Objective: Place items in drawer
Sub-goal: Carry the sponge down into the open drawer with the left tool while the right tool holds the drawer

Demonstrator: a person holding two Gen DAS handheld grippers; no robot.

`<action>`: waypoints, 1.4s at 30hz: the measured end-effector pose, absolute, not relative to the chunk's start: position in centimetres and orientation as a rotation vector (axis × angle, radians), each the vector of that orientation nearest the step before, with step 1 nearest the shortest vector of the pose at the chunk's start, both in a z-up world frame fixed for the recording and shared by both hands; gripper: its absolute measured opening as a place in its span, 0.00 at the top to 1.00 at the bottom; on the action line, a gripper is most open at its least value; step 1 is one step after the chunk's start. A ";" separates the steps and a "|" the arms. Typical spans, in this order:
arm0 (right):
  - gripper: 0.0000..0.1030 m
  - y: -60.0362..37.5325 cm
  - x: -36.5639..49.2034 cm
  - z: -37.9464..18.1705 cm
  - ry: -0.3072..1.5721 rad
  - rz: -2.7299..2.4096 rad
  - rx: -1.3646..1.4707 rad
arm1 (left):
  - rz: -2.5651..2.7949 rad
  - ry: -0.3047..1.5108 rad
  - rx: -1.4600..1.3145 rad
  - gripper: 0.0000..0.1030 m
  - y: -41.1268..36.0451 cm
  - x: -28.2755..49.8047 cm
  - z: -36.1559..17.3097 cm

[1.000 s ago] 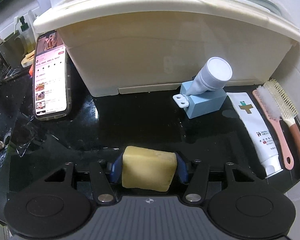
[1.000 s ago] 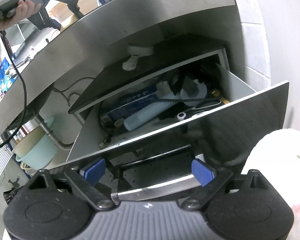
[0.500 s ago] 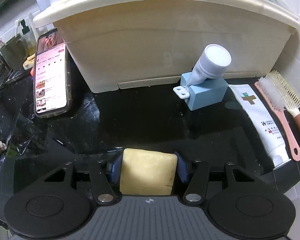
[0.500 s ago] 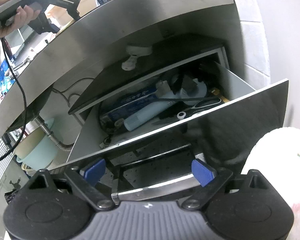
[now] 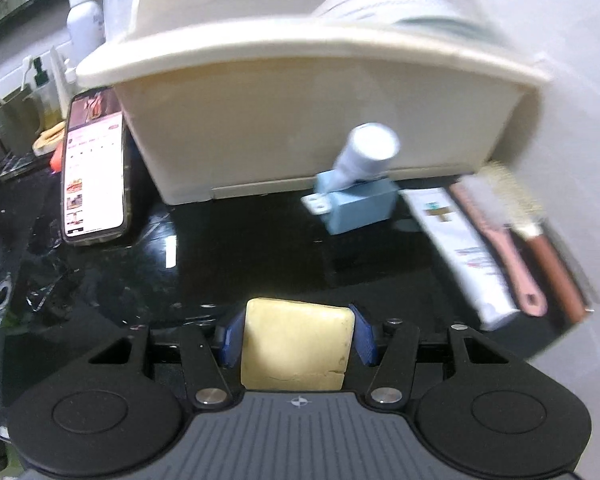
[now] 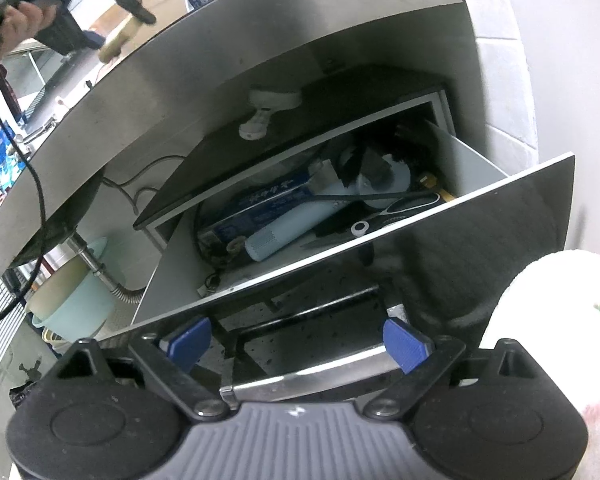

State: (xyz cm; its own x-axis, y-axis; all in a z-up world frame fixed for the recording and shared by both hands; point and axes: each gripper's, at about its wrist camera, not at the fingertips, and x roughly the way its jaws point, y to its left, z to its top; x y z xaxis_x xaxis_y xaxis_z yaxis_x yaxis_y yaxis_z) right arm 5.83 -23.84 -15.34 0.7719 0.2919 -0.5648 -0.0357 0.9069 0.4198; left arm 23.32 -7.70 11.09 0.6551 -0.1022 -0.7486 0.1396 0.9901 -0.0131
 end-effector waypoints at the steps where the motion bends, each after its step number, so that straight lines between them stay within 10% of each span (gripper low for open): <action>1: 0.09 -23.8 5.8 -15.4 0.670 0.182 0.405 | -0.158 0.838 0.041 0.48 -7.8 22.7 11.4; 17: 0.09 -24.8 4.8 -14.1 0.575 0.122 0.410 | -0.492 0.973 0.106 0.48 -12.0 11.6 5.2; 42: 0.09 -28.3 3.8 -13.2 0.512 0.024 0.438 | -0.414 1.212 0.262 0.49 -14.5 21.7 -17.2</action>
State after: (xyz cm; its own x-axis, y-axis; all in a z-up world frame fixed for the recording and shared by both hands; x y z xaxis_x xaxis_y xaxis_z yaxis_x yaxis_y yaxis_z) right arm 3.85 -28.32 -13.20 0.8735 0.1301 -0.4692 0.0860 0.9073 0.4116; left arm 21.69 -14.53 -17.17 0.2897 -0.1681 -0.9422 0.4434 0.8960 -0.0235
